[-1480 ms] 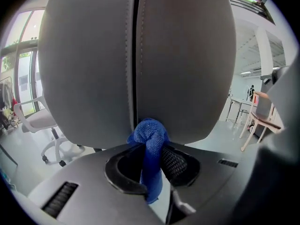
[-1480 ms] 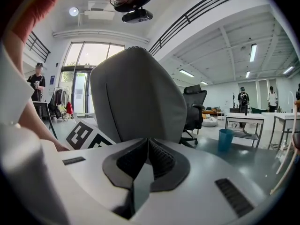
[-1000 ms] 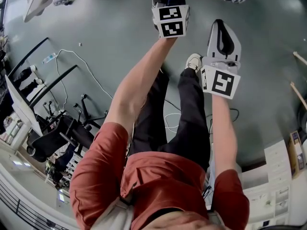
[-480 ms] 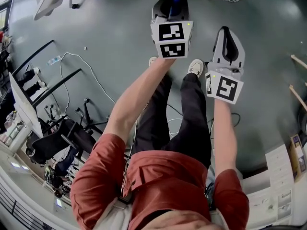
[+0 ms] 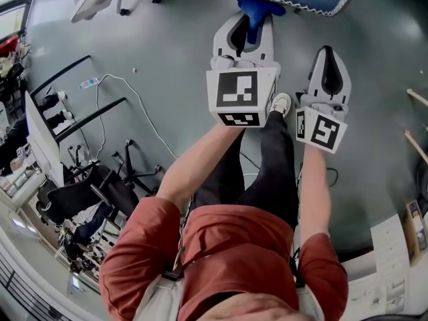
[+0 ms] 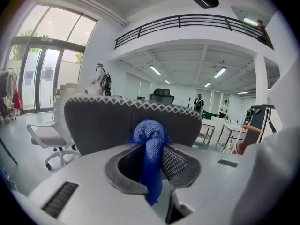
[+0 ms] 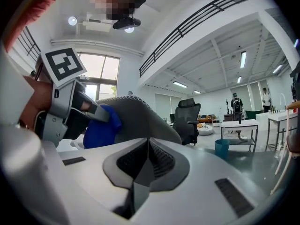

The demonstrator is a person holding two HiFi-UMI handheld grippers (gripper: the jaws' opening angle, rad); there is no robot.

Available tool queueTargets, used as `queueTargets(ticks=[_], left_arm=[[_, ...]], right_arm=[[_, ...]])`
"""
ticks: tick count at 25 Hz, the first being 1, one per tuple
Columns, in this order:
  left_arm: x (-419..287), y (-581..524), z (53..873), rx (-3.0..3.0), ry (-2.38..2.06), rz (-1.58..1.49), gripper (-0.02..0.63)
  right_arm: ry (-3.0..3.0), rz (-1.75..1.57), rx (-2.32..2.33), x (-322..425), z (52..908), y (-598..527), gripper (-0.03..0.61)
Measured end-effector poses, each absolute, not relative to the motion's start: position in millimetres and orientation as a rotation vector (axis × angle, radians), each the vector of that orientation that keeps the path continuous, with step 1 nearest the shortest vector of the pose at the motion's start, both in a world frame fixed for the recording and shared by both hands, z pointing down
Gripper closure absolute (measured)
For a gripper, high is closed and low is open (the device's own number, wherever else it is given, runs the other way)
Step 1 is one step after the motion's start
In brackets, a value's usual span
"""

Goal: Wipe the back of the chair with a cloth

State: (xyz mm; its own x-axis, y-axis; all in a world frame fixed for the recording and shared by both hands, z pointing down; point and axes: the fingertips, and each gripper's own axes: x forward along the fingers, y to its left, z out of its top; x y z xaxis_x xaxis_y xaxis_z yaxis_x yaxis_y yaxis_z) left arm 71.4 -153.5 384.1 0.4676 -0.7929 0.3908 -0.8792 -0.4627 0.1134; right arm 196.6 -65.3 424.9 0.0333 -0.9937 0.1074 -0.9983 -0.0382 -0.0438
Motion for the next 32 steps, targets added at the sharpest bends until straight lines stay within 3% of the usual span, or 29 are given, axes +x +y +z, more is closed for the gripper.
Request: queueTargets(ticks=[5,14,32], left_arm=[[74,-146,341,2.481,-1.445,0.352,0.525],[75,-139,351,2.498,-1.435,0.304,0.523],[156,-133,606,2.481,-1.278,0.582,0.523]], right_arm=[[-2.164,0.144,2.227,194,418,-65,0.554],[-2.166,0.161,2.204,192,431,-58,0.554],[-2.105,0.261,2.180,234,515,-56,0.554]])
